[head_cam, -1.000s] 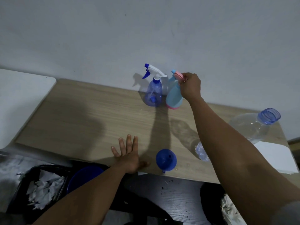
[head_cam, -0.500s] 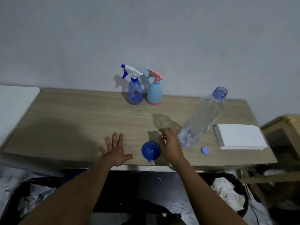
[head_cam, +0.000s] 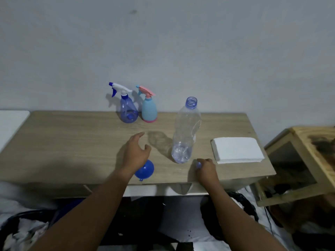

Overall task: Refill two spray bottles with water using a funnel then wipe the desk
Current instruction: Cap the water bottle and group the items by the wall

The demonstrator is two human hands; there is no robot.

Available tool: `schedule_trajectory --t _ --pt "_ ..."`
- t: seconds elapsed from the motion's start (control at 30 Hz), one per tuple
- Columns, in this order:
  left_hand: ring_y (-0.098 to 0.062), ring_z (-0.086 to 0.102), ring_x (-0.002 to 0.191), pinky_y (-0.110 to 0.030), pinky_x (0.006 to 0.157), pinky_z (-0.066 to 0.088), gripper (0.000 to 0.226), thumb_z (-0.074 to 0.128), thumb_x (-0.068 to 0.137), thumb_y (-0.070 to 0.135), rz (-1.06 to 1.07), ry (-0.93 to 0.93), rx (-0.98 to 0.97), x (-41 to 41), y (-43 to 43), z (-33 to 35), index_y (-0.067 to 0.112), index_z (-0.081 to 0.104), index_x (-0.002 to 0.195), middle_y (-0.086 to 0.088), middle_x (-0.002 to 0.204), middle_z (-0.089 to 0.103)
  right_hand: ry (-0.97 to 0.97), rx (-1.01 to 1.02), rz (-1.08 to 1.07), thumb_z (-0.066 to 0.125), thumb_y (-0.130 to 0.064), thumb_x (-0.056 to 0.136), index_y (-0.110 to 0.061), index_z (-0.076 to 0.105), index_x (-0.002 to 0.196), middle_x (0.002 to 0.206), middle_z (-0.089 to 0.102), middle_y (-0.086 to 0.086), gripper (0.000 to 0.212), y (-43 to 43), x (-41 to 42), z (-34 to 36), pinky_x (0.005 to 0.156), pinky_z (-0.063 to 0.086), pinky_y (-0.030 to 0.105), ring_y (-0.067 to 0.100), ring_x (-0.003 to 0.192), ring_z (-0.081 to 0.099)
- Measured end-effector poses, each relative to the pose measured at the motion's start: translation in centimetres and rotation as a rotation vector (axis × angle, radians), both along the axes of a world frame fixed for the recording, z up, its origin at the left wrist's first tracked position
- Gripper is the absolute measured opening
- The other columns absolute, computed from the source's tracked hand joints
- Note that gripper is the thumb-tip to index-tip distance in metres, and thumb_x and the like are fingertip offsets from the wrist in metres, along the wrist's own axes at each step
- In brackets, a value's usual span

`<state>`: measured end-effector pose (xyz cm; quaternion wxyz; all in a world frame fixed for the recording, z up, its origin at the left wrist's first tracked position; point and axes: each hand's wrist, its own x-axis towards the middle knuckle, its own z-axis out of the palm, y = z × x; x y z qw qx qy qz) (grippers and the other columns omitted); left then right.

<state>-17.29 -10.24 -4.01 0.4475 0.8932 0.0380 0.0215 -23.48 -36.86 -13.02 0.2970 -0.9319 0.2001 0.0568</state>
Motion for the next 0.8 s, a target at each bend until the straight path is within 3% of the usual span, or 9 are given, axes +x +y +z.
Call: schedule_trajectory --t 0.07,0.17,0.3,0.37,0.47,0.57,0.8 --pt "-0.017 0.049 0.129 -0.029 0.107 0.038 0.059 0.070 0.081 0.015 -0.084 -0.062 -0.091 -0.3 -3.2 2.2 0.022 0.052 0.138 0.001 0.139 0.053 0.019 -0.016 0.030 0.051 -0.001 0.090 -0.003 0.070 0.104 0.109 0.057 0.020 0.024 -0.2 0.0 0.0 0.079 0.045 0.032 0.041 0.099 0.061" --pt "-0.011 0.044 0.133 -0.035 0.112 0.039 0.077 0.079 0.073 0.029 -0.179 -0.110 -0.165 -0.6 -6.6 4.3 0.029 0.044 0.142 0.007 0.144 0.048 -0.028 0.067 -0.004 0.053 -0.006 0.095 -0.003 0.067 0.119 0.119 0.057 0.021 0.028 -0.6 0.0 1.5 0.090 0.047 0.036 0.040 0.105 0.060" --pt "-0.010 0.041 0.135 -0.036 0.112 0.040 0.101 0.086 0.064 0.047 -0.221 -0.185 -0.205 -0.7 -9.7 6.8 0.030 0.033 0.148 0.010 0.147 0.044 -0.263 0.159 0.010 0.059 -0.011 0.096 0.001 0.065 0.122 0.118 0.065 0.022 0.030 -1.4 1.4 7.1 0.087 0.046 0.031 0.037 0.105 0.064" --pt "-0.010 0.045 0.132 -0.037 0.110 0.042 0.100 0.086 0.065 0.047 -0.215 -0.210 -0.207 -0.6 -10.7 7.5 0.027 0.035 0.148 0.010 0.145 0.046 -0.413 0.232 0.028 0.062 -0.011 0.095 0.002 0.067 0.118 0.112 0.068 0.019 0.026 -1.8 2.6 11.4 0.081 0.048 0.026 0.032 0.099 0.067" --pt "-0.011 0.054 0.115 -0.036 0.103 0.048 0.088 0.085 0.073 0.035 -0.169 -0.227 -0.206 -0.8 -11.7 8.1 0.021 0.039 0.146 0.008 0.141 0.050 -0.588 0.386 0.115 0.065 -0.017 0.096 -0.006 0.064 0.124 0.117 0.065 0.007 0.030 -1.9 4.2 17.8 0.076 0.045 0.004 0.016 0.098 0.065" --pt "-0.012 0.055 0.114 -0.035 0.101 0.049 0.086 0.084 0.075 0.033 -0.144 -0.218 -0.215 -1.1 -11.9 8.0 0.021 0.038 0.147 0.008 0.143 0.050 -0.639 0.448 0.287 0.065 -0.022 0.096 -0.013 0.062 0.127 0.122 0.063 -0.002 0.032 -1.3 5.1 22.8 0.079 0.048 0.006 0.001 0.096 0.062" --pt "-0.009 0.054 0.117 -0.034 0.103 0.048 0.088 0.084 0.076 0.030 -0.123 -0.159 -0.235 -1.5 -12.1 8.4 0.021 0.036 0.149 0.010 0.145 0.047 -0.539 -0.001 0.704 0.057 -0.015 0.100 -0.012 0.061 0.133 0.128 0.059 0.005 0.034 -0.3 6.2 27.4 0.088 0.042 0.021 0.017 0.103 0.060"
